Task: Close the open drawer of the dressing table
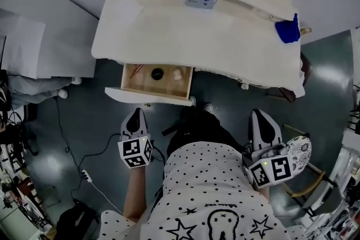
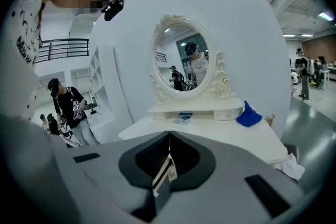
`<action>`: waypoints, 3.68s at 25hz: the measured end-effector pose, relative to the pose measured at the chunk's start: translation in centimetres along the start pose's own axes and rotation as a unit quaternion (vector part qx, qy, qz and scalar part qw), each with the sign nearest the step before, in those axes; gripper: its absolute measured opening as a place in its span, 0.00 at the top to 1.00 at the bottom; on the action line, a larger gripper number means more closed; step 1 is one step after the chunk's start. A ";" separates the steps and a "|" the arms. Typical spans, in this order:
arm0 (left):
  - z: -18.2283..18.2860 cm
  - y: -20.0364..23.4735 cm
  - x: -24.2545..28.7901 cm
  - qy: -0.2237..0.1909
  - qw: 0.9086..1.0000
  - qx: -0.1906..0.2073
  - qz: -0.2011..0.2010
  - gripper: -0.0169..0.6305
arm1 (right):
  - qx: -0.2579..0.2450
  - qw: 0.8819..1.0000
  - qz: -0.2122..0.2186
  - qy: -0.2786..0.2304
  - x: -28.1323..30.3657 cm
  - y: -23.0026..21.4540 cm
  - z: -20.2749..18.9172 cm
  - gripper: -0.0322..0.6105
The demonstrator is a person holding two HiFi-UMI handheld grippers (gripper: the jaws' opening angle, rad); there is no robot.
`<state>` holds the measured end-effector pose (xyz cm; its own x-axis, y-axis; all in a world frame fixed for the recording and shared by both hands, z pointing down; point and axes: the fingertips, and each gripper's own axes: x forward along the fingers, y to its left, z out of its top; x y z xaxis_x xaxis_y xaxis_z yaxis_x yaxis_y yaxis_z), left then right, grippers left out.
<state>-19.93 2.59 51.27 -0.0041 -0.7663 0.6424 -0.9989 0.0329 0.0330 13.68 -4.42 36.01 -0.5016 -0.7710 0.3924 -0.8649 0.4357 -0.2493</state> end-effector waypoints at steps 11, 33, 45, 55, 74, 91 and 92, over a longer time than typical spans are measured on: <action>-9.3 1.1 4.6 0.135 0.991 -0.014 -0.023 0.80 | -0.003 1.000 -0.008 0.003 1.3 0.7 0.3 0.94; -13.8 2.1 10.7 0.200 0.978 -0.007 -0.062 0.74 | 0.005 0.999 -0.051 0.003 2.3 2.8 -0.2 0.94; -13.2 1.9 11.5 0.208 0.976 0.013 -0.061 0.77 | 0.006 0.998 -0.058 0.004 2.6 2.6 0.1 0.94; -12.6 2.1 12.6 0.206 0.977 0.016 -0.060 0.77 | 0.008 0.997 -0.073 -0.005 2.4 2.1 0.3 0.94; -10.7 1.8 15.1 0.189 0.980 0.017 -0.065 0.77 | 0.011 0.995 -0.093 -0.018 1.5 1.3 0.7 0.94; -8.7 1.6 17.2 0.182 0.981 0.017 -0.068 0.77 | 0.012 0.996 -0.088 -0.014 1.8 0.9 0.6 0.94; -8.6 1.6 17.4 0.183 0.981 0.016 -0.067 0.77 | 0.012 0.996 -0.088 -0.014 1.9 0.9 0.6 0.94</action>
<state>-21.18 -5.14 69.08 0.1380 -0.4814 0.8656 -0.9904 -0.0773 0.1149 12.00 -5.75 35.96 -0.3416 -0.8469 0.4074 -0.9382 0.2821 -0.2002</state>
